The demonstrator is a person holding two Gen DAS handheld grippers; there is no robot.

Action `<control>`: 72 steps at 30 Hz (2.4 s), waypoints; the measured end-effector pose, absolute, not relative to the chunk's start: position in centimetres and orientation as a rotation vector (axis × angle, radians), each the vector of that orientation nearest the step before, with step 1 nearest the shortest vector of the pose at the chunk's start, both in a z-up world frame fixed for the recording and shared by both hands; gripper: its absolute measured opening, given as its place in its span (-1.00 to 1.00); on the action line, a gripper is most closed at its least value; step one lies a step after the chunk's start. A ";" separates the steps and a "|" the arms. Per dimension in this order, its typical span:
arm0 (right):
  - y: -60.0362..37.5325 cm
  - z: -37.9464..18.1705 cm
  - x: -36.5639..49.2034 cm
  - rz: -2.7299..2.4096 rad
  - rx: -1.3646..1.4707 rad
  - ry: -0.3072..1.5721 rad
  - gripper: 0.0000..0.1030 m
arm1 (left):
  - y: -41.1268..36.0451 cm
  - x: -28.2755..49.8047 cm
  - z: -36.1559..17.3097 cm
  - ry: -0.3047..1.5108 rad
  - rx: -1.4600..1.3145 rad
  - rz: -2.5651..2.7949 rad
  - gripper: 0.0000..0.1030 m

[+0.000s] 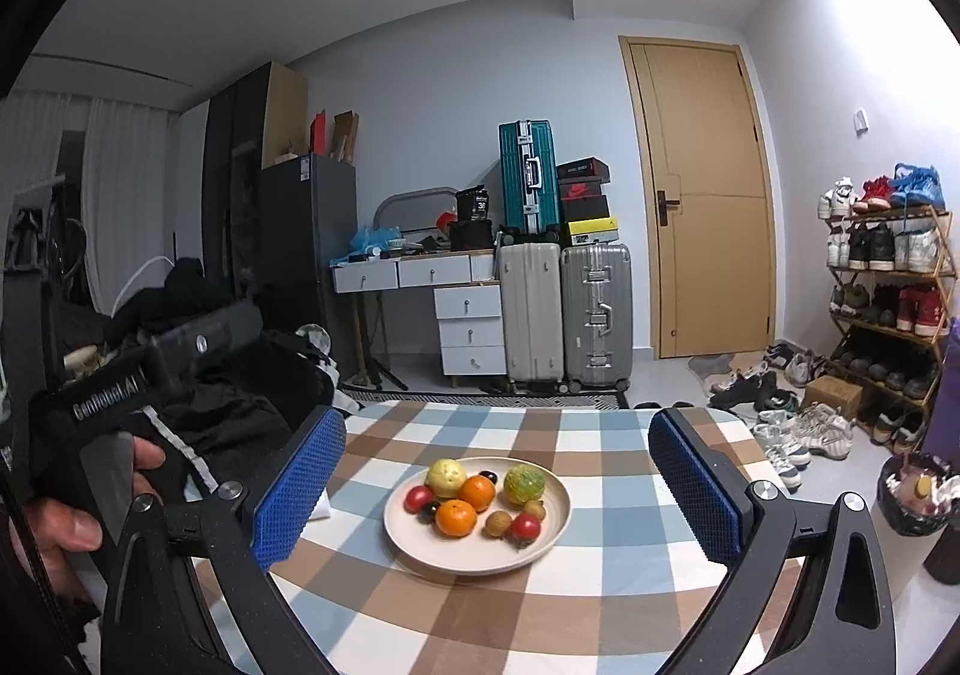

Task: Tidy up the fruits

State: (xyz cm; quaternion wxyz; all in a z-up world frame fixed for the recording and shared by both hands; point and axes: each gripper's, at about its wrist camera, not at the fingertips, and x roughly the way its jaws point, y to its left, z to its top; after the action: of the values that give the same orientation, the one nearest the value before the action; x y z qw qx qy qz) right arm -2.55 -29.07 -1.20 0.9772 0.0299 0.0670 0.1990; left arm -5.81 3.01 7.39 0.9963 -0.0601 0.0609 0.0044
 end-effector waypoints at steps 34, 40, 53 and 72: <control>-26.8 -11.1 1.9 0.351 -0.065 0.231 1.00 | 4.1 2.8 -6.2 0.350 -0.016 0.088 0.99; -27.7 -11.7 3.4 0.341 -0.013 0.304 1.00 | 2.9 2.7 -6.2 0.321 0.031 0.068 0.99; -27.3 -11.7 3.7 0.336 -0.034 0.340 1.00 | 3.5 2.4 -5.9 0.315 -0.011 0.094 0.99; -27.3 -11.6 3.2 0.345 -0.035 0.307 1.00 | 3.3 2.0 -5.8 0.315 -0.011 0.094 0.99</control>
State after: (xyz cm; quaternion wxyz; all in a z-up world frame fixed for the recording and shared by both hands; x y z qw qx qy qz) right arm 3.15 -27.26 -11.56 0.9734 -0.0174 0.1520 0.1707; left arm 2.04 3.29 -5.76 0.9865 -0.0055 0.1566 0.0468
